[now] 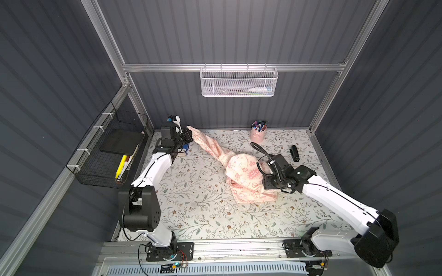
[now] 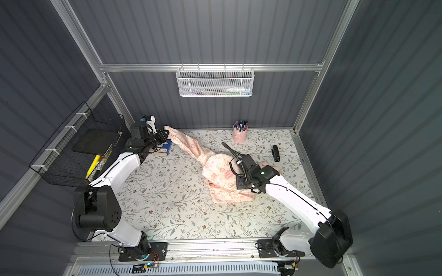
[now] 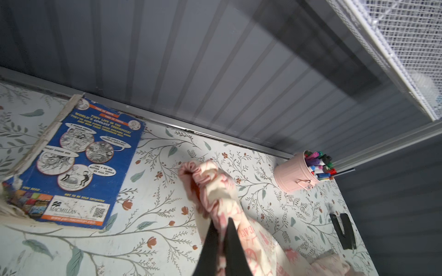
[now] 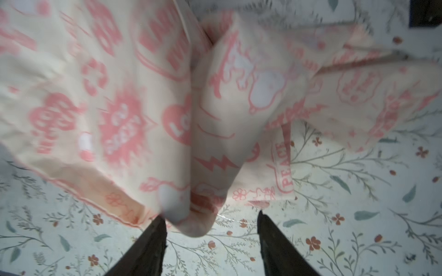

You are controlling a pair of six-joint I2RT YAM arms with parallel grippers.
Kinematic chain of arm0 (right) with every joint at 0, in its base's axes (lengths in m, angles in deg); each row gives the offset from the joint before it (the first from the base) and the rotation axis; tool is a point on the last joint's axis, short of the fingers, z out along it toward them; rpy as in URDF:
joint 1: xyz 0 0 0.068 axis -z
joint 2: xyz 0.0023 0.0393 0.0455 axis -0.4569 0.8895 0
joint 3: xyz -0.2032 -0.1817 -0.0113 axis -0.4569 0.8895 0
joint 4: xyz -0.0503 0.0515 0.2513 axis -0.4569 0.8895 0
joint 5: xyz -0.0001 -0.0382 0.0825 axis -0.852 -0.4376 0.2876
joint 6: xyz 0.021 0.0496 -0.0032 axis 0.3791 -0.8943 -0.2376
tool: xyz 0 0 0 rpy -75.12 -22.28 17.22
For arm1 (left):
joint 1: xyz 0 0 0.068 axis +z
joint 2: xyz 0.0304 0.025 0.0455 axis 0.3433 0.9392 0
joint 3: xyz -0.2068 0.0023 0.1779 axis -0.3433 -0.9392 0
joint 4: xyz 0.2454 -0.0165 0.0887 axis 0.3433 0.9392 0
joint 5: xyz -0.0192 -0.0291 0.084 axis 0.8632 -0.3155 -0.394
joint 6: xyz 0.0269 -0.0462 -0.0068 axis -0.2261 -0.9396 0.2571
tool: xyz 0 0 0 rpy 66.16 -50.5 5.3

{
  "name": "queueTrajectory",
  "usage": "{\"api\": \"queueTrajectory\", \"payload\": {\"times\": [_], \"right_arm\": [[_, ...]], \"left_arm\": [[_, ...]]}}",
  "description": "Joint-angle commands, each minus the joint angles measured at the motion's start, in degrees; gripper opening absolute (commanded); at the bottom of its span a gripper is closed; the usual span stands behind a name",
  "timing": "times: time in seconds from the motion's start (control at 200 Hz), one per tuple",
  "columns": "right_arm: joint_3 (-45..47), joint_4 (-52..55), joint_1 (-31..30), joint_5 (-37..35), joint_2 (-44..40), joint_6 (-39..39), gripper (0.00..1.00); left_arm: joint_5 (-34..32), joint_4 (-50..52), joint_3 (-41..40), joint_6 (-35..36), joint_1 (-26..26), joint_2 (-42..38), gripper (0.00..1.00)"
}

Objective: Unzip the jacket
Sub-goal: Flatten out the jacket at the center of the board.

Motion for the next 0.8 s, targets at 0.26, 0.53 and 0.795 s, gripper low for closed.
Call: {"api": "queueTrajectory", "payload": {"times": [0.26,0.53,0.795], "right_arm": [[-26.5,-0.3,0.9,5.6,21.0,9.6,0.78],[-58.1,22.7,1.0,5.7,46.8,13.9,0.86],[-71.5,35.5,-0.6,0.3,57.3,25.7,0.85]], "left_arm": [[6.4,-6.6,-5.4,0.7,0.4,-5.8,0.00],[6.7,-7.2,-7.6,-0.1,0.4,-8.2,0.00],[6.7,-6.2,-7.3,0.6,0.4,-8.2,0.00]]}}
